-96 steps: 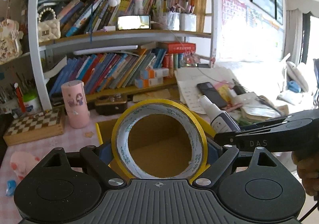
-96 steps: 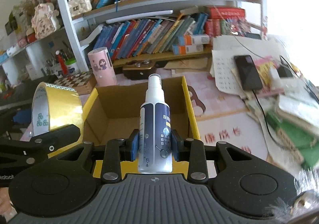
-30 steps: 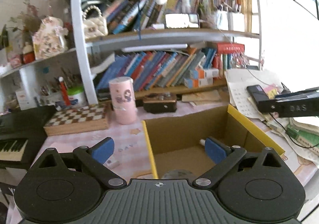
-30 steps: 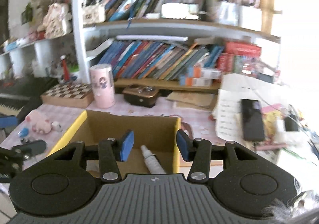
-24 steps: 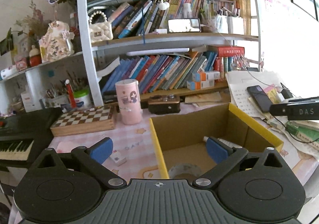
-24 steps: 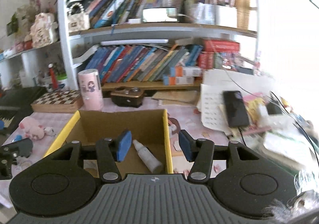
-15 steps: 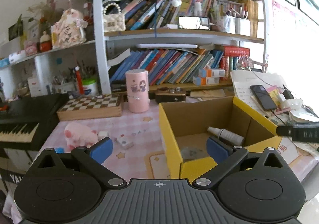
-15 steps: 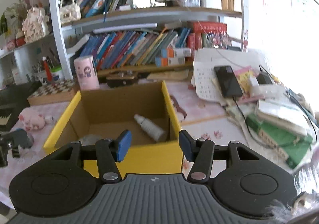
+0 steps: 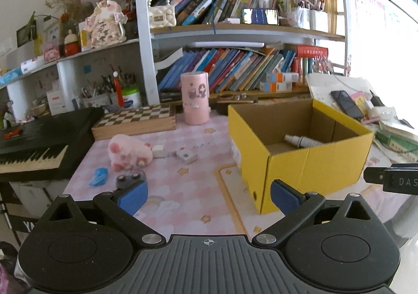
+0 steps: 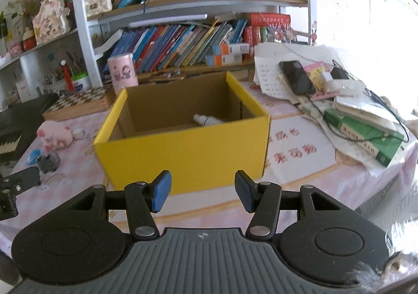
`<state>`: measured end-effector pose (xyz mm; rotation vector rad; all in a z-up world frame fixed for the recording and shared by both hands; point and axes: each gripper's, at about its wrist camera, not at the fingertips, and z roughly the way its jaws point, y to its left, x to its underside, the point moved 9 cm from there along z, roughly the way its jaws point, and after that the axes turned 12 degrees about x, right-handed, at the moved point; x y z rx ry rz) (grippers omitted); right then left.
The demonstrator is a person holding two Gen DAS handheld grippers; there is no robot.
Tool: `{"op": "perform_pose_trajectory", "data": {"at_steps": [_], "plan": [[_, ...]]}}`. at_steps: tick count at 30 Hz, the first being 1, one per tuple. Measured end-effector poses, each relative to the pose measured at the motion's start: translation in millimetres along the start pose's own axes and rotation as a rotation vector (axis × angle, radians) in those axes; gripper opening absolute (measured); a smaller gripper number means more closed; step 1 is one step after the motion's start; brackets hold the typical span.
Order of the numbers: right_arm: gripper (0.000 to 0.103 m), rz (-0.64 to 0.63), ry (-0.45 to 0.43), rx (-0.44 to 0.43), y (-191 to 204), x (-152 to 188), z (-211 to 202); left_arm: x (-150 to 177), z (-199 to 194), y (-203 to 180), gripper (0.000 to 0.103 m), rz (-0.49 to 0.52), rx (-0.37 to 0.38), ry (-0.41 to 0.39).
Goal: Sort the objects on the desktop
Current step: 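Withdraw both tools up out of the yellow box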
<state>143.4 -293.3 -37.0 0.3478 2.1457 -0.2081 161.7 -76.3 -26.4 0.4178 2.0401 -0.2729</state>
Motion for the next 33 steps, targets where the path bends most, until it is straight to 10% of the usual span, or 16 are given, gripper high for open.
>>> {"op": "perform_pose_trajectory", "data": {"at_steps": [33], "plan": [[0.067,-0.09,0.123,-0.111,95,87,-72,66,-70,53,0.101,-0.004,-0.011,0.088]]}}
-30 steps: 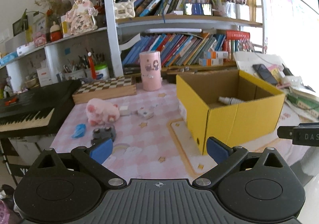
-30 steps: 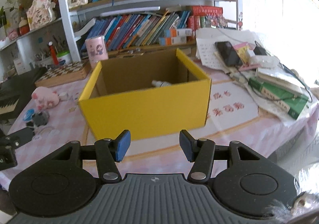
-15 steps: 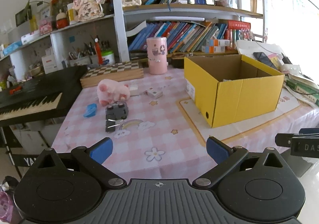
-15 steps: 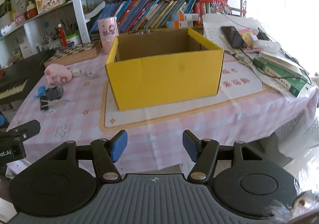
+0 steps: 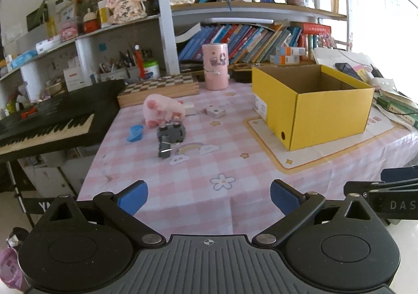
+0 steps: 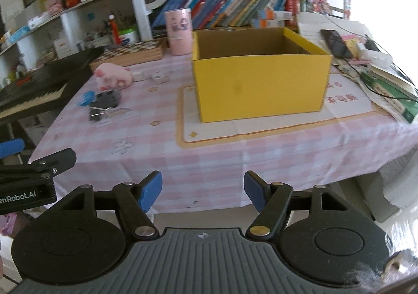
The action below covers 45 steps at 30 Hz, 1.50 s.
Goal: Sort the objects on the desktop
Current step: 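Withdraw both tools up out of the yellow box, then move the left tool toward the grey toy car and binder clip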
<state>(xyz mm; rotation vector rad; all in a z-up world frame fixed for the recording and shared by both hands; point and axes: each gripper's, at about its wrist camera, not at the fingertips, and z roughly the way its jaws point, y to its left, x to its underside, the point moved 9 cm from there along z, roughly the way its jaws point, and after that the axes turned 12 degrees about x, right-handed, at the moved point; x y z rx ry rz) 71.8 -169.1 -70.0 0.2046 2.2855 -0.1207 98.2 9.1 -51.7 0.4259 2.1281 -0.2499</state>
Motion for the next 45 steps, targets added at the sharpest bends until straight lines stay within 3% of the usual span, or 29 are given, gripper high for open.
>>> {"op": "perform_pose_trajectory", "data": {"at_steps": [20,45], "plan": [[0.07,-0.141,-0.01,-0.116,70,1,-5,21,-32,58,0.101,-0.099,-0.118,0.006],[0.071,-0.187,-0.022,-0.133,99,-7,-4,19,-30,70,0.101,-0.089,-0.101,0.003]]}}
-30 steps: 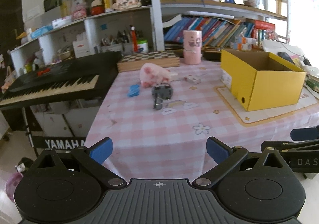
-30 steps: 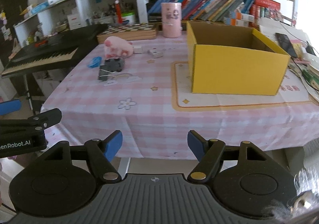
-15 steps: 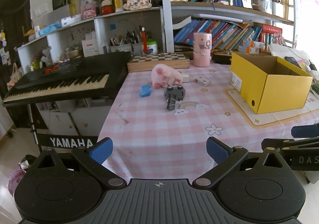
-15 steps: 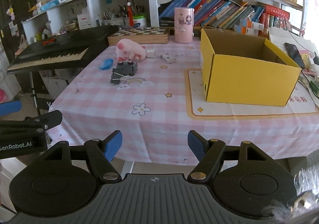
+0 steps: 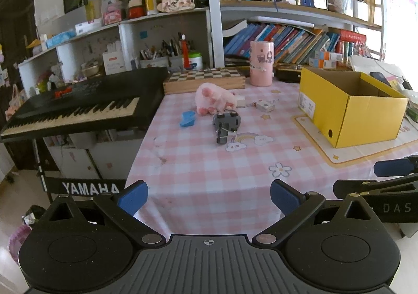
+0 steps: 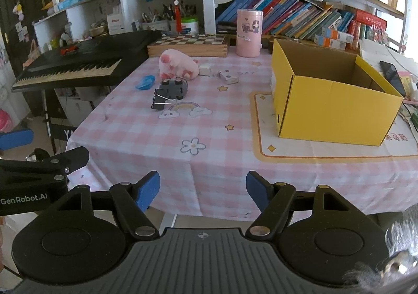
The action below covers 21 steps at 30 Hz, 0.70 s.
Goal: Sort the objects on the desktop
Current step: 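Move the left tool toward the grey toy car and binder clip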
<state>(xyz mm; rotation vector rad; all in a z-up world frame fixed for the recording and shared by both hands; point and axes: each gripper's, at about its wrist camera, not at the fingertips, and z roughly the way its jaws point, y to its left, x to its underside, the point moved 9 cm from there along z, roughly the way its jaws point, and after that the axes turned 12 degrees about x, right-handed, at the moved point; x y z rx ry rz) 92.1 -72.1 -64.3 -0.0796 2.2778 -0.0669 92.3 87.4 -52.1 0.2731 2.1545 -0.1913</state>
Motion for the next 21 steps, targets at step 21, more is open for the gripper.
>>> {"op": "perform_pose_trajectory", "data": {"at_steps": [21], "plan": [[0.072,-0.029,0.014,-0.044,-11,-43,64,-20,61,2,0.101,-0.027,-0.028,0.067]]}}
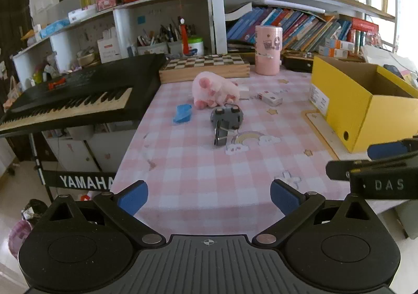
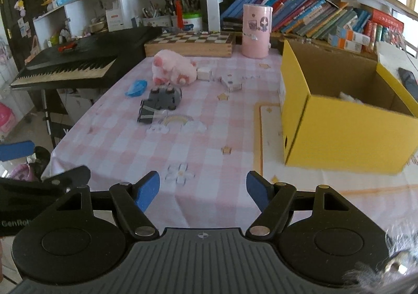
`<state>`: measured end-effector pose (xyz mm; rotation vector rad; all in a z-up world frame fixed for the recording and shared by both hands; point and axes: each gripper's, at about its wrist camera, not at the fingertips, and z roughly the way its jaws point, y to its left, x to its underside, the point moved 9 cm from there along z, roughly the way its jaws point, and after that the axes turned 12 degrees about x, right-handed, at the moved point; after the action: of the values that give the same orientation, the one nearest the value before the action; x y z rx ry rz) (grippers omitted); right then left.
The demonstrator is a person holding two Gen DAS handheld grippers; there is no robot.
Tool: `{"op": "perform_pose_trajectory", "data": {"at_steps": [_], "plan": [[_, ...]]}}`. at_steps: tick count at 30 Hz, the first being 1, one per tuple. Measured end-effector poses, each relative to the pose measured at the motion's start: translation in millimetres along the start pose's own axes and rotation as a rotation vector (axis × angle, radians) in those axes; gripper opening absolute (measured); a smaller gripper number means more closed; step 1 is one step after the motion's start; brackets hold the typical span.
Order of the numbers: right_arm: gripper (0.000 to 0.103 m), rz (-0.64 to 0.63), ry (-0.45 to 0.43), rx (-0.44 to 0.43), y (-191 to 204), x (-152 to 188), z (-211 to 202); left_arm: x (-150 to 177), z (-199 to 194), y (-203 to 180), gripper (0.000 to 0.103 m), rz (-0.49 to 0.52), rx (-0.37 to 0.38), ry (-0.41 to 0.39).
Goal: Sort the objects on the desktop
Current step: 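Move the left tool toward the grey toy car and binder clip, then grasp the black binder clip with the left tool while the right tool grasps the grey toy car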
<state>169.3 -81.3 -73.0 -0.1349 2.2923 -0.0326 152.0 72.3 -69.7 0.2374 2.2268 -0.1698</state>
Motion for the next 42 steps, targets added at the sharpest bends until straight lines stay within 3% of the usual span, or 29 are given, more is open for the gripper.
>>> {"op": "perform_pose_trajectory", "data": {"at_steps": [22,31,36,42], "plan": [[0.073,0.019,-0.012,-0.113,-2,-93,85,-41,81,3,0.099,-0.036,0.004,0.05],[0.074,-0.001,-0.003,-0.148,0,-107,105,-50,120,1,0.09,-0.035,-0.004,0.071],[0.074,-0.011,-0.008,-0.152,-3,-114,113,-53,142,11,0.08,-0.068,-0.009,0.085],[0.075,-0.021,-0.002,-0.161,-3,-118,122,-54,166,9,0.07,-0.027,0.002,0.12]]}}
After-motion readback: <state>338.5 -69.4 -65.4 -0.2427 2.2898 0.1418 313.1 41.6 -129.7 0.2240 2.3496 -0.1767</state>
